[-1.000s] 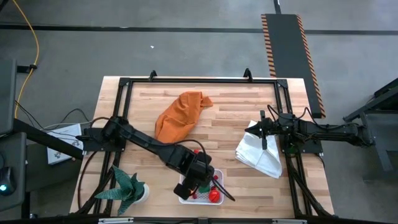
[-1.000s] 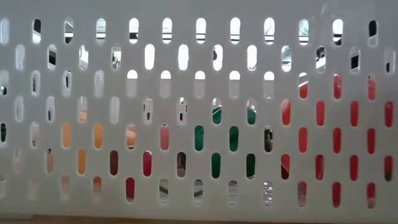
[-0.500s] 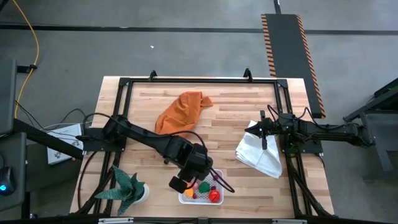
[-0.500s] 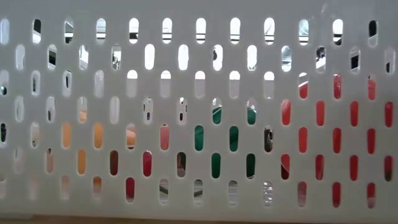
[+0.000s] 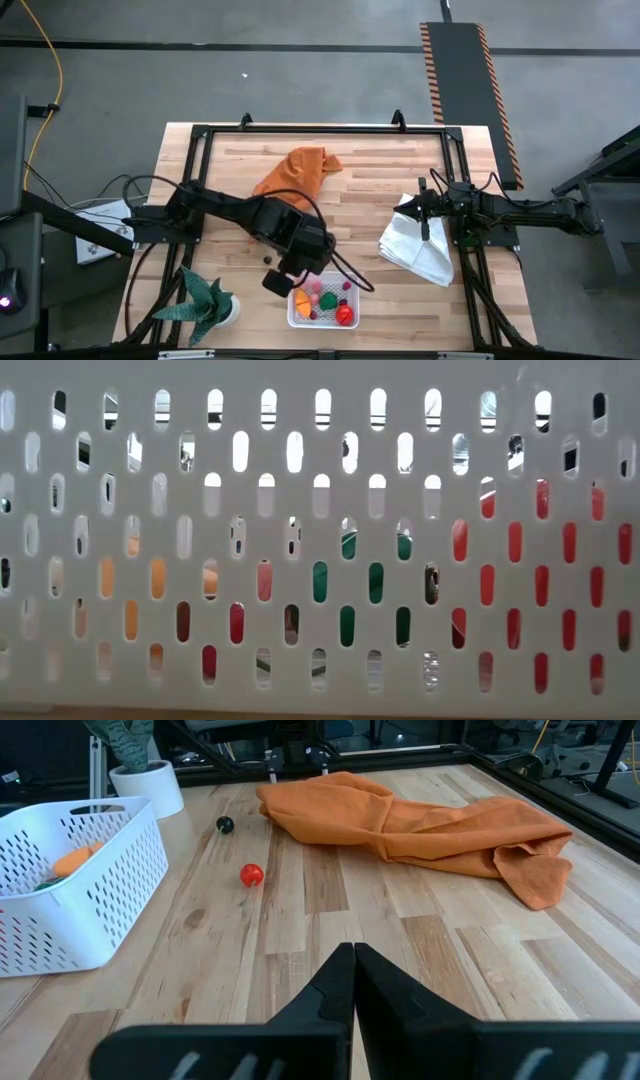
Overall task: Pick and placing Produce into tupperware
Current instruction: Put the black cherry into the white bin
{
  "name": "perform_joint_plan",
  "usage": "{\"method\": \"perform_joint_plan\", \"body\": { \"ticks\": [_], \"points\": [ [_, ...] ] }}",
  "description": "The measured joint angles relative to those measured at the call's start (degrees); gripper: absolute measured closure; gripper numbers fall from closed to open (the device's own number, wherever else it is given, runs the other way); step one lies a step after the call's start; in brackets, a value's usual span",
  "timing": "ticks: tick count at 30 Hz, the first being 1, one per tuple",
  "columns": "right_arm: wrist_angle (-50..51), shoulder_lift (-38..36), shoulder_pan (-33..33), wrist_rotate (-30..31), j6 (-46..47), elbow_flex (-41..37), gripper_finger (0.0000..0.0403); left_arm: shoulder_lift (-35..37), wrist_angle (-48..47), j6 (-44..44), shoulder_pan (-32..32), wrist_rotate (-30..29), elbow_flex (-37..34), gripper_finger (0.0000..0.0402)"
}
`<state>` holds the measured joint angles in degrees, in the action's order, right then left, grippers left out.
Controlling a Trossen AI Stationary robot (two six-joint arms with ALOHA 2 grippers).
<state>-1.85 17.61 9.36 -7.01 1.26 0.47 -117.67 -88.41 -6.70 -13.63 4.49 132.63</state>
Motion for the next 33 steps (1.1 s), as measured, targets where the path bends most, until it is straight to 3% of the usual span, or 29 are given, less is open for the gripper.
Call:
{"method": "perform_joint_plan", "body": {
  "ticks": [9, 23, 27, 33],
  "points": [
    [0.01, 0.01, 0.01, 0.0, 0.0, 0.0, 0.0402, 1.16, -1.65, -1.16, 2.83, 0.64, 2.06, 0.0396],
    [0.02, 0.04, 0.01, 0.02, 0.0, -0.01, 0.0402, 6.84, -1.53, -5.52, 10.99, 0.03, 1.4, 0.039],
    [0.02, 0.04, -0.01, 0.0, 0.0, 0.0, 0.0402, 10.17, -1.53, -6.14, 14.23, 0.02, -3.09, 0.039],
    [0.02, 0.04, 0.0, 0.01, 0.0, -0.01, 0.0402, 17.92, -1.65, -7.09, 18.72, 0.26, -15.16, 0.039]
  ]
}}
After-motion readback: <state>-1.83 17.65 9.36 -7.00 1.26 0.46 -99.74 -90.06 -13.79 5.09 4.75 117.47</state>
